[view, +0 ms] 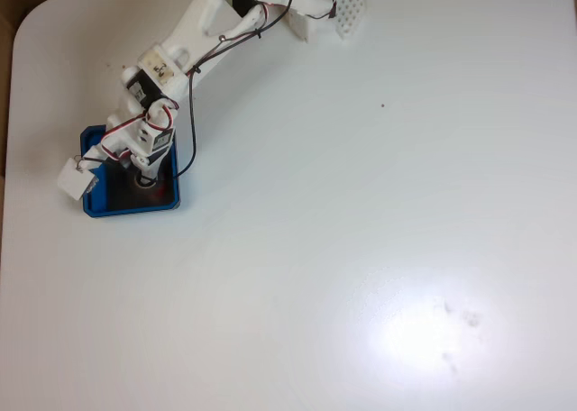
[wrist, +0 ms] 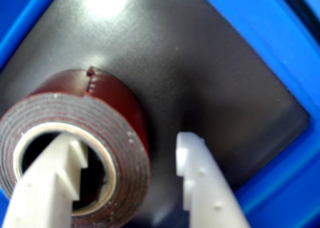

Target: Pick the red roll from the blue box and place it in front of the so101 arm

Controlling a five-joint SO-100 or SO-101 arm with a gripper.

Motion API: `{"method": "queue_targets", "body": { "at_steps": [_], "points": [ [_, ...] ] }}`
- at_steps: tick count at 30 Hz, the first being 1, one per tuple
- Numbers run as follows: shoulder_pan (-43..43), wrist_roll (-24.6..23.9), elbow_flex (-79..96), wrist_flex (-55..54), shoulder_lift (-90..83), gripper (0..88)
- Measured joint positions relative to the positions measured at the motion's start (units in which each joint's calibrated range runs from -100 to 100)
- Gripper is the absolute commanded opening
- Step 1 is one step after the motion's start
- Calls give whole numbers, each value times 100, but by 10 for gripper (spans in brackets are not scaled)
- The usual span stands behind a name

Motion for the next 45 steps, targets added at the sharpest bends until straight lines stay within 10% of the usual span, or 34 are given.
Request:
{"method": "queue_targets", "body": {
  "at_steps": [31, 45],
  "points": [
    [-346, 17, -18, 394, -1626, 5],
    [-3582, -25, -18, 3990, -2650, 5]
  ]
}}
